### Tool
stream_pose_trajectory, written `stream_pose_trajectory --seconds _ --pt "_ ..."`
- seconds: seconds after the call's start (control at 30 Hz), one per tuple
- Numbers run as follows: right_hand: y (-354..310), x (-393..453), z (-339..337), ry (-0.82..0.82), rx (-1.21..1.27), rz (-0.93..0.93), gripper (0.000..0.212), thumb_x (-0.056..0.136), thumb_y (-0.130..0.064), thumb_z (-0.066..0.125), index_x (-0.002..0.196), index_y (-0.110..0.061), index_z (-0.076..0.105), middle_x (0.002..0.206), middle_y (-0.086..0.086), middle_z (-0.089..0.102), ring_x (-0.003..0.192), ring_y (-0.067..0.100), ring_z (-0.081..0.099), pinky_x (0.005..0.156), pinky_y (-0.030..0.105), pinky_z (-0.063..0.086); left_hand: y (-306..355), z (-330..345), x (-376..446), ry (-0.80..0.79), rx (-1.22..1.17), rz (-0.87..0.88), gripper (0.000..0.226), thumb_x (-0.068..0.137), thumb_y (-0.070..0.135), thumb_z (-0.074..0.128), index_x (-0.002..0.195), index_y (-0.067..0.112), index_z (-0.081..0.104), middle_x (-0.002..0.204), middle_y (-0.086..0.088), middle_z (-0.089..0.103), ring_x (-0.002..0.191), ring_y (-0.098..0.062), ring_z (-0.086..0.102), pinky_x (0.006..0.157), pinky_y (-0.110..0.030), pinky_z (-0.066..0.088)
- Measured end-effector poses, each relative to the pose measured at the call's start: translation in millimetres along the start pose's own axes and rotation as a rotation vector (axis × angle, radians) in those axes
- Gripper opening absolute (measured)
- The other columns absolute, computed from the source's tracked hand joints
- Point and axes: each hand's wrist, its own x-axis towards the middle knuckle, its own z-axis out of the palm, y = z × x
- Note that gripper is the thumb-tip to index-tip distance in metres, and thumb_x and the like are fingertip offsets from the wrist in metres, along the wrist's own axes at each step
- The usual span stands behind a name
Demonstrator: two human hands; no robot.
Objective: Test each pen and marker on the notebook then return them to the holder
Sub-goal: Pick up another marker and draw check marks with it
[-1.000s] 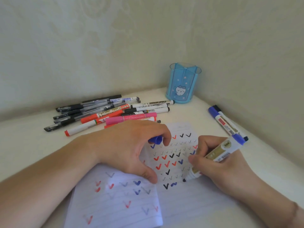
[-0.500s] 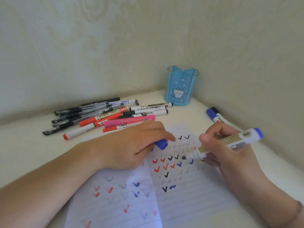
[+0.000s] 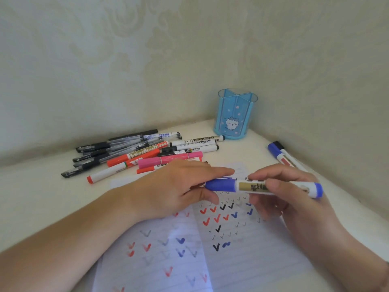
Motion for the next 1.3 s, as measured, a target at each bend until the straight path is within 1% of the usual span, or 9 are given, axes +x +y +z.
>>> stream_pose_trajectory --seconds 0.2,0.5,0.7,0.83,0.9,0.97,1.07,1.13,1.3 --pt "3 4 6 -0.015 0.098 -0.025 0.048 0.063 -0.064 0.074 0.076 -0.018 0.07 0.059 0.012 0.065 0.036 0.024 0.048 0.046 0.036 0.032 9 -1 0 0.0 -0.071 -0.001 0.034 0.099 0.044 0.039 0.126 0.025 0.048 0.104 0.015 0.063 0.087 0.004 0.058 0.079 -0.017 0.048" --pt "5 1 5 -0.053 -0.03 -0.102 0.043 0.067 -0.064 0.071 0.081 -0.023 0.074 0.063 0.014 0.067 0.041 0.028 0.055 0.043 0.043 0.037 13 4 1 -0.03 -0.054 -0.055 0.034 0.101 0.044 0.037 0.119 0.022 0.054 0.086 0.024 0.048 0.076 0.007 0.05 0.072 -0.006 0.036" --pt "7 12 3 -0.054 -0.167 -0.116 0.018 0.074 -0.039 0.07 0.09 -0.03 0.073 0.057 0.0 0.062 0.049 0.009 0.05 0.047 0.017 0.04 -3 -2 7 -0.136 0.038 -0.182 0.036 0.099 0.048 0.034 0.125 0.03 0.051 0.093 0.021 0.052 0.085 0.011 0.048 0.076 -0.01 0.034" --pt "3 18 -10 0.103 0.064 -0.069 0.02 0.065 -0.023 0.081 0.076 -0.024 0.064 0.052 -0.004 0.045 0.049 0.016 0.034 0.043 0.022 0.027 -9 -18 1 -0.09 0.115 -0.271 0.06 0.09 0.058 0.049 0.145 0.041 0.031 0.093 0.012 0.053 0.087 -0.004 0.051 0.079 -0.016 0.04" --pt "-5 17 -20 0.117 0.14 -0.062 0.029 0.06 -0.038 0.082 0.077 -0.022 0.064 0.056 0.001 0.05 0.052 0.019 0.04 0.042 0.022 0.029 -14 -36 -10 -0.085 0.285 -0.294 0.067 0.087 0.066 0.044 0.147 0.039 0.029 0.106 0.011 0.056 0.099 -0.008 0.051 0.09 -0.022 0.041" --pt "-15 16 -24 0.08 0.16 -0.086 0.046 0.059 -0.053 0.08 0.086 -0.018 0.066 0.064 0.008 0.057 0.054 0.02 0.048 0.041 0.021 0.032 -22 -62 -33 -0.043 0.384 -0.291 0.061 0.091 0.064 0.044 0.143 0.032 0.043 0.12 0.009 0.058 0.11 -0.009 0.05 0.096 -0.019 0.037" --pt "-33 25 -11 0.017 0.226 -0.12 0.022 0.087 -0.034 0.059 0.082 -0.015 0.069 0.059 0.009 0.059 0.048 0.021 0.049 0.041 0.019 0.031 -26 -105 -100 -0.001 0.404 -0.356 0.055 0.092 0.064 0.04 0.13 0.028 0.057 0.114 0.012 0.06 0.103 -0.006 0.055 0.088 -0.018 0.043" --pt "-43 36 10 -0.016 0.251 -0.102 0.039 0.098 -0.02 0.042 0.073 -0.017 0.07 0.052 0.006 0.057 0.042 0.02 0.048 0.04 0.018 0.03 -20 -129 -157 0.06 0.391 -0.495 0.048 0.091 0.065 0.04 0.123 0.034 0.059 0.106 0.023 0.057 0.094 0.004 0.053 0.085 -0.027 0.05" --pt "-67 57 110 -0.213 0.317 -0.005 0.049 0.1 -0.031 0.035 0.069 -0.019 0.07 0.051 0.002 0.058 0.043 0.017 0.052 0.041 0.02 0.036 18 -161 -284 0.112 0.444 -0.814 0.038 0.092 0.061 0.042 0.12 0.04 0.059 0.109 0.025 0.056 0.099 0.004 0.052 0.086 -0.024 0.047"
